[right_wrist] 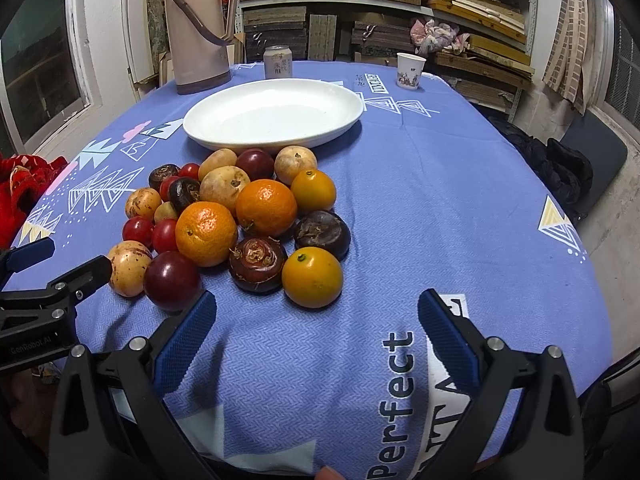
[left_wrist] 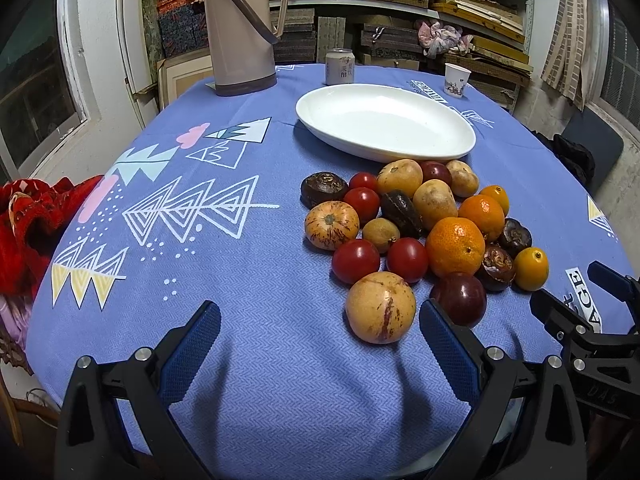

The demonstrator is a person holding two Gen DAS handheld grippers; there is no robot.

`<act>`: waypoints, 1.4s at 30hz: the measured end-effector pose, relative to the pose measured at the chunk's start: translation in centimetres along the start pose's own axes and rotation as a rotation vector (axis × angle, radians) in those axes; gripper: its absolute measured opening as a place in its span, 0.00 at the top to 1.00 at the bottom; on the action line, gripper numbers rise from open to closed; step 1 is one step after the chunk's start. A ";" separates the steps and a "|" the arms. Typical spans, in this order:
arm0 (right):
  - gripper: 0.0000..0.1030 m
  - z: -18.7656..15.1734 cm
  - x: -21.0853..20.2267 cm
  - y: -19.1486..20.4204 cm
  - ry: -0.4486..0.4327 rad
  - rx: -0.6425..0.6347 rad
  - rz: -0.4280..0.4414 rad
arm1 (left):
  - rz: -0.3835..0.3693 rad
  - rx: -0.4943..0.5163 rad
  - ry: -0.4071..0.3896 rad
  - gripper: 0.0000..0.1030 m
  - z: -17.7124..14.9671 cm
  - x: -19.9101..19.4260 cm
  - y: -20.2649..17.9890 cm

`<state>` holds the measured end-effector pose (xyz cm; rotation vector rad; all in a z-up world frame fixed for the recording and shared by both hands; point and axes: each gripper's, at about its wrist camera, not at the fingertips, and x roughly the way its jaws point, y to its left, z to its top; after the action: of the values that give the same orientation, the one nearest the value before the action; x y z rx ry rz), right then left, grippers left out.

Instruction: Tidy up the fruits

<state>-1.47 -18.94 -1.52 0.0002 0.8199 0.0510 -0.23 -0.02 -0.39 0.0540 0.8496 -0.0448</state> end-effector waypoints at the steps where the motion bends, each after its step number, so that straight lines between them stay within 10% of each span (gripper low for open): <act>1: 0.04 0.0 0.0 -0.1 0.000 0.000 0.000 | 0.000 -0.001 0.000 0.03 0.0 0.0 0.0; 42: 0.04 -0.2 0.3 0.3 0.005 -0.003 0.005 | -0.005 -0.001 0.008 0.03 -0.3 0.3 -0.2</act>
<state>-1.47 -18.65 -1.87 -0.0010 0.8247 0.0567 -0.32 -0.18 -0.83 0.0511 0.8575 -0.0484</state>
